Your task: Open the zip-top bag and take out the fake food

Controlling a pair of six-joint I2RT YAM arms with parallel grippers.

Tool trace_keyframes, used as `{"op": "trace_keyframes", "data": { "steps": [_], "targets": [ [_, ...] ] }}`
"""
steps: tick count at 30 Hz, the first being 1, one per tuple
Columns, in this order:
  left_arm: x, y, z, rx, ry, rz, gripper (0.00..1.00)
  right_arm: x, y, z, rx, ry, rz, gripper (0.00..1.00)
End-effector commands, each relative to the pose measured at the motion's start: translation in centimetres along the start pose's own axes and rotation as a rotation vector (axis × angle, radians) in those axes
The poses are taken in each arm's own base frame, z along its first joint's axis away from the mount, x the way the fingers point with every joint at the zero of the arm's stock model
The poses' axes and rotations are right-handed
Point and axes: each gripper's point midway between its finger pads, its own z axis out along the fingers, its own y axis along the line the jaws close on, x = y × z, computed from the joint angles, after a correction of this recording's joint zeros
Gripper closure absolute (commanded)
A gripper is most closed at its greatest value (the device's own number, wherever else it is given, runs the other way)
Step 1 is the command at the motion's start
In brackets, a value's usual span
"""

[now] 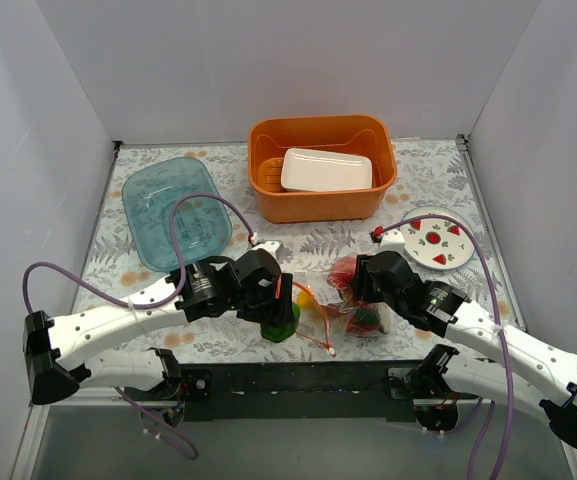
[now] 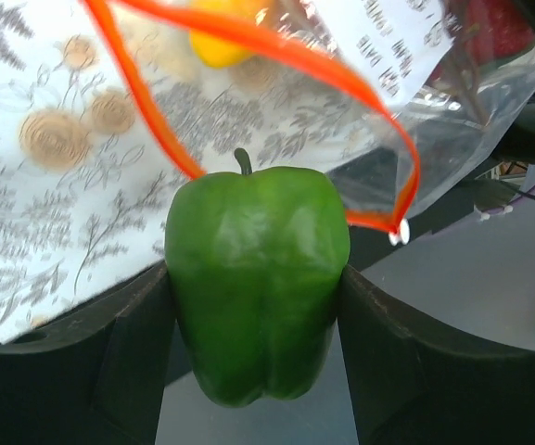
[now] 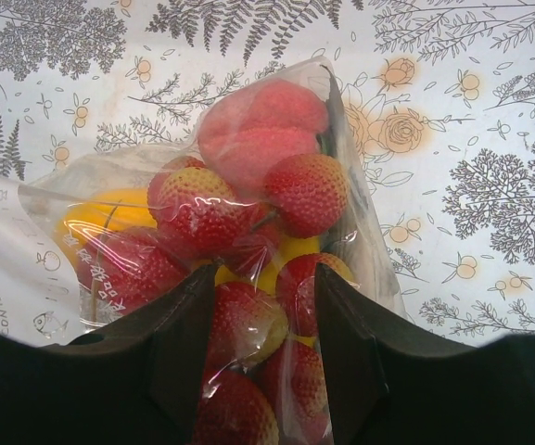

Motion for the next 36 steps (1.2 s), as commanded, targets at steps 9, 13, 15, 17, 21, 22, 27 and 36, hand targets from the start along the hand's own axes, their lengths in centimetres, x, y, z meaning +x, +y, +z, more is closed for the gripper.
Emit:
{"op": "trace_keyframes", "data": {
  "steps": [9,13,15,17,21,22,27,36],
  "targets": [
    [-8.4,2.4,-10.0,-0.165,-0.339,-0.152,0.75,-1.2,1.0,-0.3,-0.04,-0.023,-0.036,0.45],
    [-14.1,5.2,-10.5,-0.246,-0.47,-0.167,0.73,-1.0,1.2,-0.2,-0.049,-0.009,-0.047,0.45],
    [-17.6,7.4,-10.2,-0.264,-0.55,-0.234,0.73,-1.0,1.3,-0.3,-0.056,-0.005,-0.049,0.45],
    [-20.7,10.5,-9.4,-0.294,-0.634,-0.299,0.73,-0.9,1.4,-0.3,-0.064,-0.003,-0.051,0.45],
    [-24.3,18.3,-7.7,-0.387,-0.726,-0.484,0.73,-0.9,1.7,-0.3,-0.081,0.0,-0.064,0.45],
    [-24.4,20.0,-7.0,-0.391,-0.724,-0.528,0.73,-0.9,1.9,-0.2,-0.088,0.003,-0.069,0.44],
    [-25.6,29.1,-3.3,-0.544,-0.775,-0.71,0.71,-0.7,1.9,-0.1,-0.088,0.017,-0.103,0.45],
    [-26.9,35.0,1.3,-0.657,-0.677,-0.708,0.18,-0.1,2.4,-0.3,-0.131,0.027,-0.085,0.44]
  ]
}}
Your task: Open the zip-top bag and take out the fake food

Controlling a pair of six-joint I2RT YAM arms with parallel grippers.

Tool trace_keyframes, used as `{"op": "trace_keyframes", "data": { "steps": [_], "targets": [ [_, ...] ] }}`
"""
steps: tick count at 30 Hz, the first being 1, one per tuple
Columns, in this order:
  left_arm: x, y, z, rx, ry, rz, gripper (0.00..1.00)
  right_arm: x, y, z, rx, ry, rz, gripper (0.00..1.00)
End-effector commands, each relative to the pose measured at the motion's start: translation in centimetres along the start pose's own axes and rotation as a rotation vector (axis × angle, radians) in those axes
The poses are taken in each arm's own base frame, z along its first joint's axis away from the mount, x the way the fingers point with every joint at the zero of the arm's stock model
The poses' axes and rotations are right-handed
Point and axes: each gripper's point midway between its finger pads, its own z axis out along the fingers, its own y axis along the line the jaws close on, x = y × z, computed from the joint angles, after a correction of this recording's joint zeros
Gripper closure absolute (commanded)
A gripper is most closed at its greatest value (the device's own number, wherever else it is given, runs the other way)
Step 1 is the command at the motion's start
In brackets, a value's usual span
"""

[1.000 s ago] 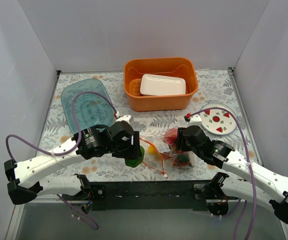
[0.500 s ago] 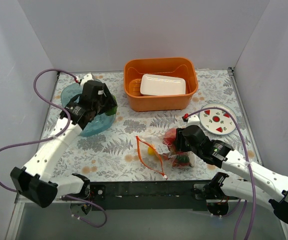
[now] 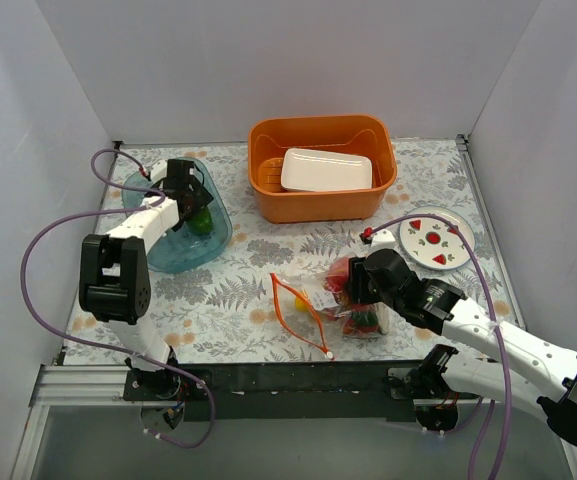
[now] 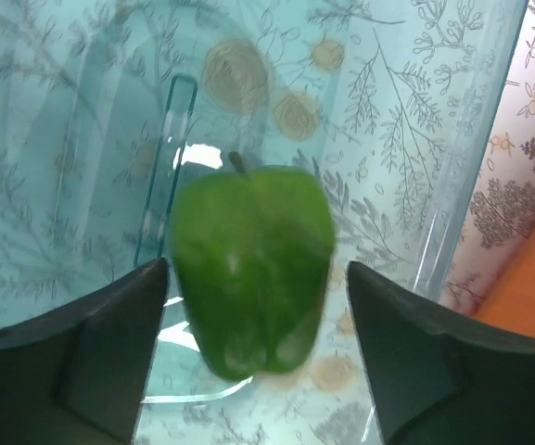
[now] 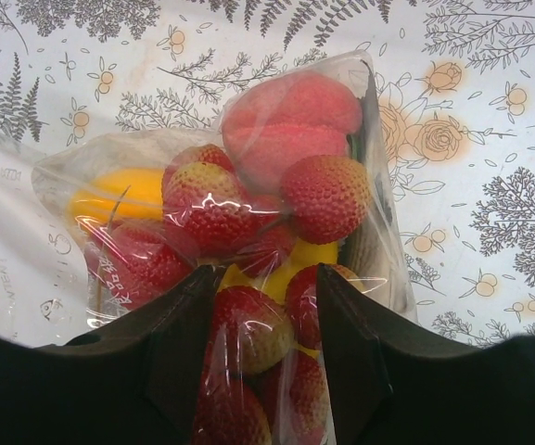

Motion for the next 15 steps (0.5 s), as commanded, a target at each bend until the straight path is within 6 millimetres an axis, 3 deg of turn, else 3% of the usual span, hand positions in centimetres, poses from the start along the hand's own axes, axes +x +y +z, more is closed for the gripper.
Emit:
{"op": "trace_keyframes", "data": {
  "steps": [1,2,4,7,10,11,13,15],
  "targets": [
    [-4.6,-1.5,-0.4,0.033,-0.103,-0.026,0.07,-0.8,1.0,-0.5,-0.053,-0.021,0.0,0.43],
    [-4.8,-1.4,-0.5,0.031,-0.102,-0.021,0.02,-0.8,1.0,-0.5,-0.053,-0.022,0.001,0.42],
    [-4.6,-1.6,-1.2,0.056,-0.085,-0.007,0.02,-0.8,1.0,-0.6,-0.053,-0.019,-0.005,0.41],
    [-4.2,-2.0,-3.8,0.119,-0.068,-0.022,0.02,-0.9,0.9,-0.7,-0.044,-0.015,-0.013,0.39],
    [-1.8,-1.9,-7.4,0.185,-0.04,-0.025,0.02,-1.0,0.5,-0.8,-0.027,-0.018,-0.019,0.38],
    [-0.5,-2.4,-8.7,0.214,-0.025,-0.01,0.05,-1.2,0.5,-1.0,-0.025,-0.025,-0.016,0.37],
    [1.6,-1.4,-11.1,0.237,0.0,0.008,0.08,-1.4,0.7,-1.2,-0.038,-0.032,-0.008,0.37],
    [4.0,-1.5,-13.9,0.311,0.024,0.029,0.15,-1.5,0.8,-1.4,-0.044,-0.037,-0.002,0.37]
  ]
}}
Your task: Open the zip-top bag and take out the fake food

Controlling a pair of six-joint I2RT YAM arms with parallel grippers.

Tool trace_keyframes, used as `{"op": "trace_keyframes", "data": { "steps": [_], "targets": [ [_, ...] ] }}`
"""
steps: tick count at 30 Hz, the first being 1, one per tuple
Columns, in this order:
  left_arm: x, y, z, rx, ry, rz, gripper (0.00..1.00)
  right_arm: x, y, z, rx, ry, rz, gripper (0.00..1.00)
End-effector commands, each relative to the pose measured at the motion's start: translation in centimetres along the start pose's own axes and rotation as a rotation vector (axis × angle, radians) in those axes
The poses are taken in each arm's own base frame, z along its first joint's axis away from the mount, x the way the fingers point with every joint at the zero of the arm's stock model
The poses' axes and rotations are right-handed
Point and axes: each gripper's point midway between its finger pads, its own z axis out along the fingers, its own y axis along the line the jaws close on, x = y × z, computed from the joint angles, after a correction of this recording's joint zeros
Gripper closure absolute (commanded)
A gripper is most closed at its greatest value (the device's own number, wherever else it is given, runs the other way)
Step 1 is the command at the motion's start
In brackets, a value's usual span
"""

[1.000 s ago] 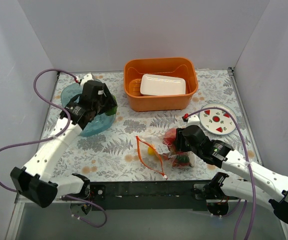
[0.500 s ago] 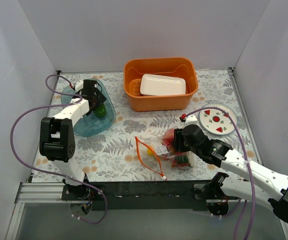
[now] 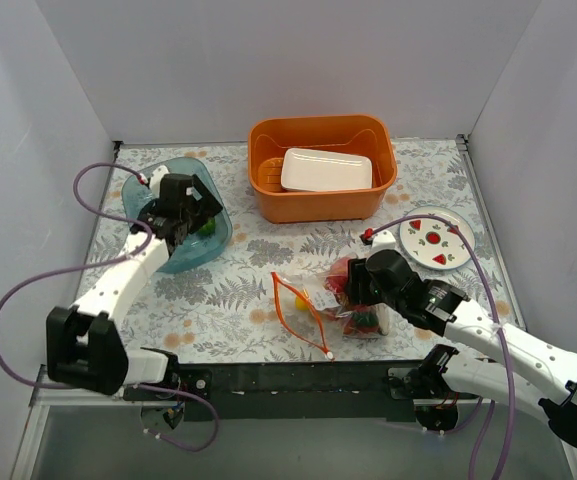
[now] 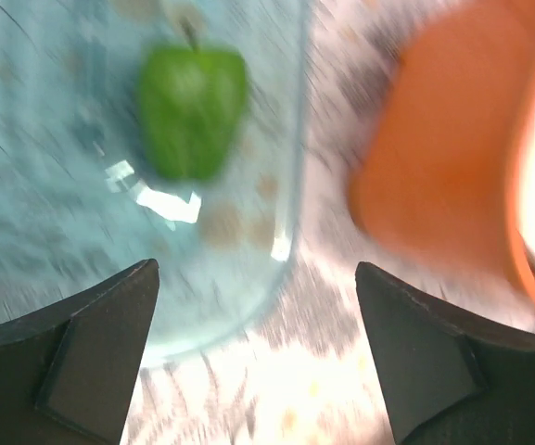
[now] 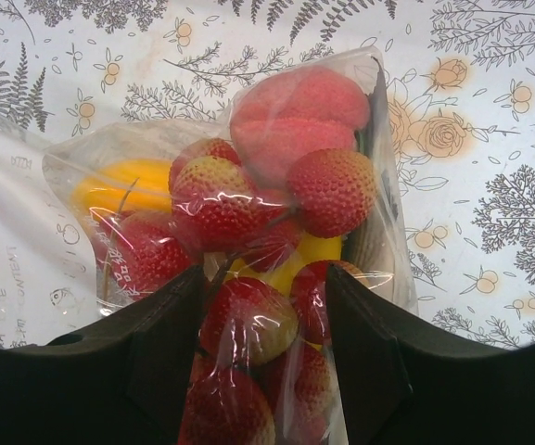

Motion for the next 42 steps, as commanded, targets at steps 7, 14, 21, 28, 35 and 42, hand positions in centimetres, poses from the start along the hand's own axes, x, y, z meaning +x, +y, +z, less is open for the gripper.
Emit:
{"op": "trace_keyframes", "data": {
  "steps": [7,14,21,28,35,42],
  "targets": [
    [11.9,-2.0,-11.8,0.262,0.241,0.041,0.55,-2.5,0.5,-1.7,-0.014,-0.059,0.017,0.37],
    [21.8,-3.4,-17.3,0.376,0.467,0.137,0.8,-3.1,0.6,-2.0,-0.007,-0.066,0.035,0.38],
    [27.6,-6.5,-19.4,0.519,0.597,0.169,0.78,-3.1,0.9,-2.2,-0.013,-0.048,0.042,0.46],
    [29.4,-10.0,-19.8,0.637,0.652,0.092,0.7,-2.6,2.5,-3.3,-0.099,-0.009,0.052,0.67],
    [30.7,-11.5,-20.6,0.696,0.737,-0.006,0.66,-1.4,5.1,-5.3,-0.179,0.021,0.055,0.78],
    [30.2,-12.2,-22.1,0.767,0.786,-0.111,0.62,1.3,6.9,-6.2,-0.191,0.085,0.026,0.8]
  ]
}}
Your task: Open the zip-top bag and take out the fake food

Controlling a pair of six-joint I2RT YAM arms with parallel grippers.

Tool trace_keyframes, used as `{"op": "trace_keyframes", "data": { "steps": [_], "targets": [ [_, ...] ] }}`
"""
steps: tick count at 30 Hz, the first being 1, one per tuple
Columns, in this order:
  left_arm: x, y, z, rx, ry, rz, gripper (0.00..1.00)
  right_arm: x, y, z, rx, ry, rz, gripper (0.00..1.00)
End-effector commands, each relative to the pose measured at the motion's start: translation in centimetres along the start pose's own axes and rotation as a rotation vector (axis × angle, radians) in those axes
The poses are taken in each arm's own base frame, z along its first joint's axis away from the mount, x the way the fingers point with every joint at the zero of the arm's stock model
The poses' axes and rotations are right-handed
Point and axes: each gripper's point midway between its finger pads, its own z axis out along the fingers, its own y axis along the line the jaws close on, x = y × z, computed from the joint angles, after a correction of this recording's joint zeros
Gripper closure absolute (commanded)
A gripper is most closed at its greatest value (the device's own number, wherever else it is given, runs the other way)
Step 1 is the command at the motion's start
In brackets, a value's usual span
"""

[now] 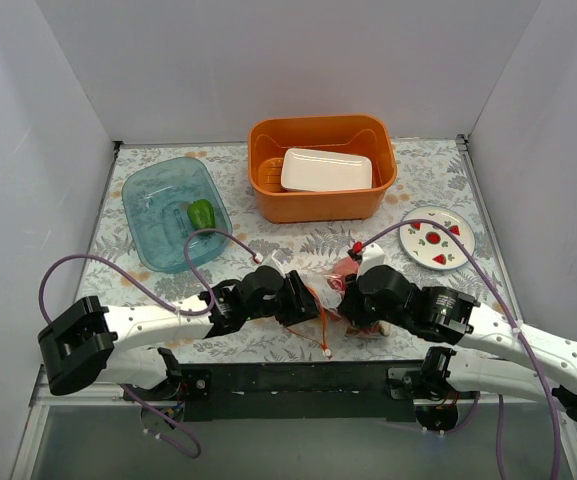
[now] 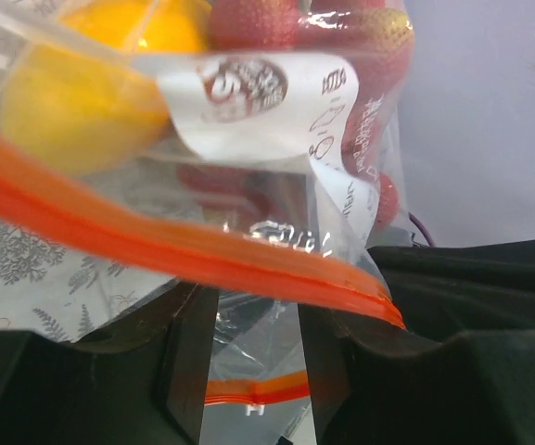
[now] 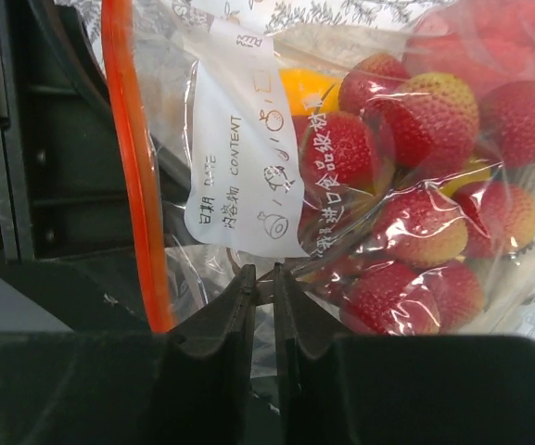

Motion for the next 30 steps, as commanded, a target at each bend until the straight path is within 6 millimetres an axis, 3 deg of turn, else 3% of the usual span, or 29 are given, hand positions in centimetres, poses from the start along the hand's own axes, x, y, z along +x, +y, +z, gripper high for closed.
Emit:
{"op": "trace_keyframes", "data": {
  "steps": [1,6,11,24,30],
  "targets": [
    [0.3,-3.3,-1.1,0.137,0.021,-0.079,0.61,0.1,1.0,-0.7,0.007,-0.002,0.038,0.82],
    [0.8,-4.1,-1.4,0.191,0.038,-0.092,0.6,1.3,0.4,-0.3,0.053,0.024,0.066,0.94],
    [1.7,-4.0,-1.3,0.202,0.06,-0.087,0.59,1.0,-0.8,-0.8,0.104,-0.006,0.099,0.96],
    [1.6,-2.0,0.9,0.11,0.029,-0.127,0.64,-0.1,0.1,-0.6,0.082,-0.033,0.102,0.97],
    [1.0,-3.1,1.6,0.115,0.007,-0.104,0.69,-0.2,0.2,-0.5,0.082,-0.033,0.096,0.97]
  ]
}}
